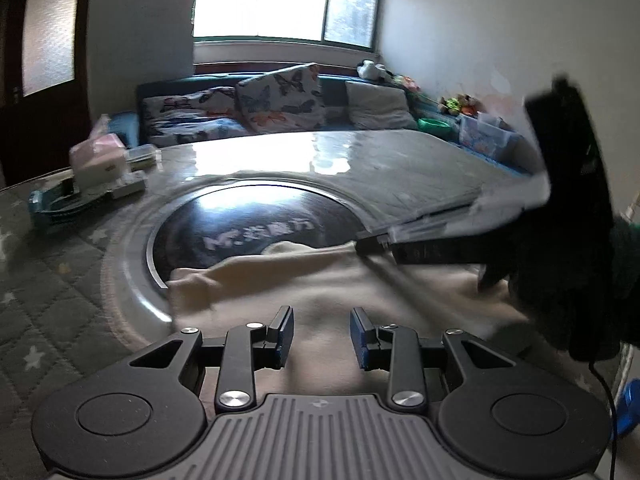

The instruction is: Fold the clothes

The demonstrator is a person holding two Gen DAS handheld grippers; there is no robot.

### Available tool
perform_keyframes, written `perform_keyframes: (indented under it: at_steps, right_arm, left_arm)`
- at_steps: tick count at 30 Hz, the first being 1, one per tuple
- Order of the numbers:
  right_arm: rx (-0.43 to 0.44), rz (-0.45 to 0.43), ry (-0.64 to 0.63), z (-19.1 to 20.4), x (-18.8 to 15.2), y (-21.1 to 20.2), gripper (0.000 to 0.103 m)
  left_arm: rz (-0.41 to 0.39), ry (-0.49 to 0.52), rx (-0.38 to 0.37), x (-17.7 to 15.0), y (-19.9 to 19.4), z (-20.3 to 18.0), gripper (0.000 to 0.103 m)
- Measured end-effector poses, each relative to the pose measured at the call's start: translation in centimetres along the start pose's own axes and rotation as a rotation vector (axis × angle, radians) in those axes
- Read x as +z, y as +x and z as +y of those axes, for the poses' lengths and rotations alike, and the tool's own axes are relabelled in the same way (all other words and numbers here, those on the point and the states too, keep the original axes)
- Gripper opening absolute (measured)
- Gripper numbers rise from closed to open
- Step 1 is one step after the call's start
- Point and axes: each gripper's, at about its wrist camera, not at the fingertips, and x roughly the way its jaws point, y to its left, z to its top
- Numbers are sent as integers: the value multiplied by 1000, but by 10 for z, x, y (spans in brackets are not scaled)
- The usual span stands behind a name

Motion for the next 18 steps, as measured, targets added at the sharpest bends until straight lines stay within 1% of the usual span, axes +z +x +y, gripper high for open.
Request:
perform_keyframes:
  at_steps: [2,6,11,12,13,15,18]
  right_arm:
    - [-5,9,-5,2,-1,4,13]
    - [16,-25,-29,8,1,-16,13]
    - [90,-53,-121,33,0,-45,14]
    - [106,-55,-138,39,-1,-50,16]
    - [121,-57,-154,46,-3,-55,22]
    - [155,-58,-199,60,-6,-63,31]
    - [210,-52,-277,85,-11,-72,31]
  left_arm:
    - [-3,-22,24,-1,-4,10,34]
    - [-9,-66,66,-4,-13,28,34]
    - [18,-115,91,-16,-14,47,34]
    - [23,-125,96,-18,-14,50,36]
    - [28,-135,101,-21,-13,54,36]
    - [23,-158,99,-21,-18,59,36]
    - [8,-170,125,-19,-27,64,34]
